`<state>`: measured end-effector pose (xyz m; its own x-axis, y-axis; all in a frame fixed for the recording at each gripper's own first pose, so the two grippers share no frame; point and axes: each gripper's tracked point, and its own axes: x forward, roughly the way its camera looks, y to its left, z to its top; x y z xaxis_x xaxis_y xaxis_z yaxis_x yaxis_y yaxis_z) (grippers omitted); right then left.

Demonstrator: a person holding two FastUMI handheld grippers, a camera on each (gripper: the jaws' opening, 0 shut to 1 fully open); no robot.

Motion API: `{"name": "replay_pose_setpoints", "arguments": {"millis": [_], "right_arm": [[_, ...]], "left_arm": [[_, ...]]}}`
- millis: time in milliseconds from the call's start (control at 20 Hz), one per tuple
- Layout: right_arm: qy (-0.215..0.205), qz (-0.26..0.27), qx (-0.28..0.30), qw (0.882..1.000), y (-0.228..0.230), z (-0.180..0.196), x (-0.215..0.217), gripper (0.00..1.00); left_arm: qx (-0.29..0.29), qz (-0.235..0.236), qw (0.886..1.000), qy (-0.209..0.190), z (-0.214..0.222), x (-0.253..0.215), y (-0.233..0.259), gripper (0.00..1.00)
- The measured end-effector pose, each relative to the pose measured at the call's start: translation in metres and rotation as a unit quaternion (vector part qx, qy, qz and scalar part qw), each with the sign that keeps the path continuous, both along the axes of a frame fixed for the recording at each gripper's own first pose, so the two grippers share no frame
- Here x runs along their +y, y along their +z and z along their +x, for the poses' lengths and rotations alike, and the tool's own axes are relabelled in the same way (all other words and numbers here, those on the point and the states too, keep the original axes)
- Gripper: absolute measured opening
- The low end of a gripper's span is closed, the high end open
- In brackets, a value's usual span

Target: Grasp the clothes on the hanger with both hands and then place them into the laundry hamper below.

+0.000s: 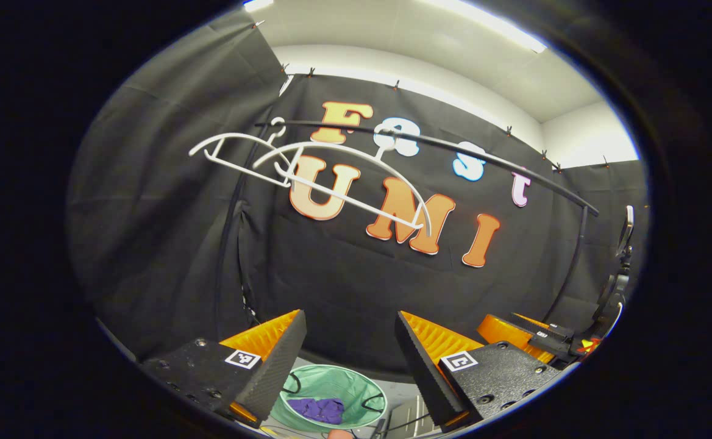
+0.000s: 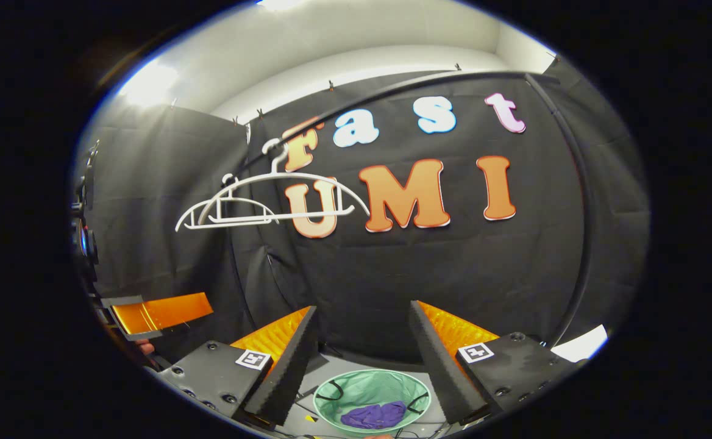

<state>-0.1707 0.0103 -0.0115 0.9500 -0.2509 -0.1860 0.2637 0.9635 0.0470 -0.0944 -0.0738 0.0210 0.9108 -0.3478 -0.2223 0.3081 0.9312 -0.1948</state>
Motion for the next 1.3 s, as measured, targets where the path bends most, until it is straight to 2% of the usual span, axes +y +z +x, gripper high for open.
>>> {"name": "replay_pose_setpoints", "arguments": {"millis": [100,150,200,250,300,350,400,450,600,650,700,1050,1300], "right_arm": [[0.007,-0.013,-0.012,1.0,0.015,-0.017,0.023,1.0],[0.011,-0.022,-0.014,1.0,0.02,-0.026,0.033,0.93],[0.014,-0.029,-0.017,0.999,0.024,-0.035,0.041,0.96],[0.014,-0.033,-0.022,0.999,0.028,-0.043,0.047,0.91],[0.012,-0.035,-0.027,0.999,0.032,-0.051,0.052,0.96],[0.01,-0.036,-0.03,0.999,0.035,-0.058,0.056,0.96],[0.007,-0.035,-0.033,0.999,0.036,-0.064,0.058,0.86],[0.006,-0.034,-0.035,0.999,0.037,-0.07,0.06,0.96],[0.0,-0.038,-0.039,0.998,0.04,-0.086,0.063,0.96],[0.0,-0.04,-0.04,0.998,0.04,-0.089,0.064,0.86],[0.0,-0.04,-0.04,0.998,0.041,-0.093,0.066,0.96],[0.0,-0.051,-0.039,0.998,0.045,-0.111,0.074,0.96],[-0.012,-0.052,-0.032,0.998,0.042,-0.114,0.071,0.96]], "left_arm": [[-0.022,0.018,1.0,0.008,-0.015,0.008,0.015,0.93],[-0.031,0.024,0.999,0.011,-0.023,0.014,0.021,0.93],[-0.038,0.029,0.999,0.015,-0.027,0.027,0.026,0.93],[-0.043,0.031,0.998,0.019,-0.033,0.036,0.03,0.93],[-0.048,0.029,0.998,0.023,-0.039,0.043,0.034,0.93],[-0.053,0.026,0.998,0.027,-0.046,0.046,0.038,0.87],[-0.057,0.024,0.998,0.032,-0.052,0.048,0.041,0.87],[-0.063,0.025,0.997,0.036,-0.058,0.052,0.042,0.87],[-0.077,0.037,0.995,0.041,-0.074,0.06,0.046,0.87],[-0.077,0.037,0.995,0.041,-0.078,0.061,0.044,0.87],[-0.077,0.034,0.996,0.038,-0.084,0.061,0.044,0.87],[-0.079,0.019,0.996,0.041,-0.097,0.074,0.047,0.87],[-0.094,0.038,0.993,0.052,-0.095,0.084,0.052,0.87]]}}
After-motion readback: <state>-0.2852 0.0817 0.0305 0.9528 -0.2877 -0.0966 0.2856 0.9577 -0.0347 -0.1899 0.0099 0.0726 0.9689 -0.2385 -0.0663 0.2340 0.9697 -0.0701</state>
